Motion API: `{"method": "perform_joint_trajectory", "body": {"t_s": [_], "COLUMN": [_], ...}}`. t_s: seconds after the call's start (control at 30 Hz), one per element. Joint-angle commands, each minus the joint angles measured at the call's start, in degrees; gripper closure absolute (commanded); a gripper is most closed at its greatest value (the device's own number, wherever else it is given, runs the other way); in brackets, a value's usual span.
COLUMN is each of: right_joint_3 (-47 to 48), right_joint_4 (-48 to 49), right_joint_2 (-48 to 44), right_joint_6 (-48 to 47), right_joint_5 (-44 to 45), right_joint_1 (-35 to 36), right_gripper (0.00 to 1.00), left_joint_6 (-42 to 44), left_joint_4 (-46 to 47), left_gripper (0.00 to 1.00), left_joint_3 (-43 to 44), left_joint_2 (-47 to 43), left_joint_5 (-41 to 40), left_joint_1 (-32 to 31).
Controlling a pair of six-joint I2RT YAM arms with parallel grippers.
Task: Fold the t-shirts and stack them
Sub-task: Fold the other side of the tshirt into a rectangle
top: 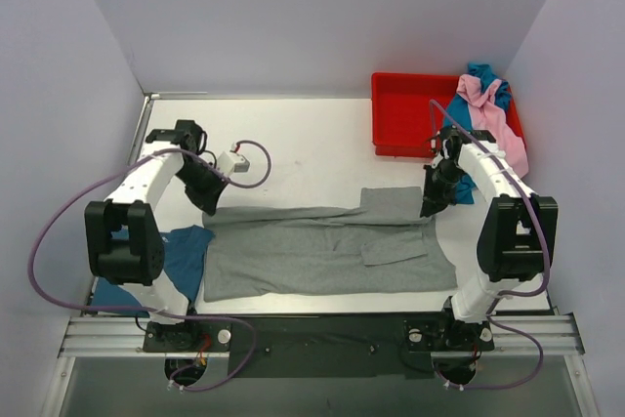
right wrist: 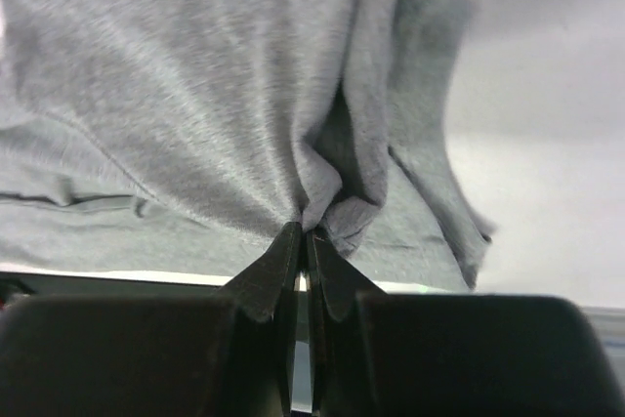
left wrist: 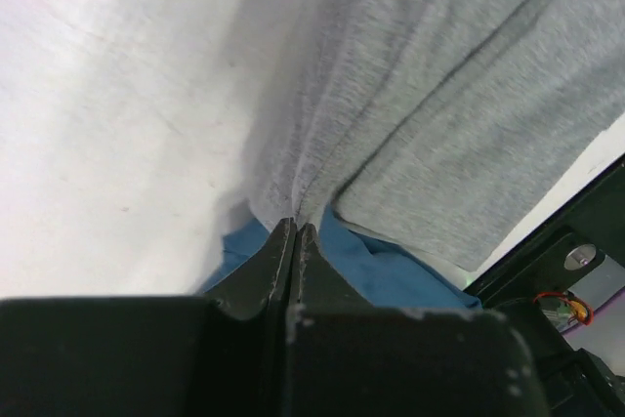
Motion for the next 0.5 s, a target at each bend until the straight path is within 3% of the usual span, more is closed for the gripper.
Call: {"method": "perform_joint_trajectory", "body": {"t_s": [0.0,0.17,0.47], "right_joint_3": [-2.3,-1.3,13.5], "right_joint_4": [-4.7,-2.2,2.1], "right_joint_2": [-1.6,1.2,6.1], "right_joint_6": [2.1,3.2,2.9], "right_joint_5": [7.1,7.9,0.9], "right_joint_1": [-2.6,-5.2,-5.5], "right_gripper": [1.0,1.0,1.0], "left_joint_6": [3.2,2.1,-6.3], "left_joint_4": [-2.9,1.7,12.3], "left_gripper": [1.0,1.0,1.0], "left_joint_3": [-8.1,-10.1,6.0], "left_joint_2": [-3.5,-4.0,-2.5], "left_joint_5": [-0.4,-4.1,-9.4], "left_joint_1": [-0.6,-1.0,-0.5]}}
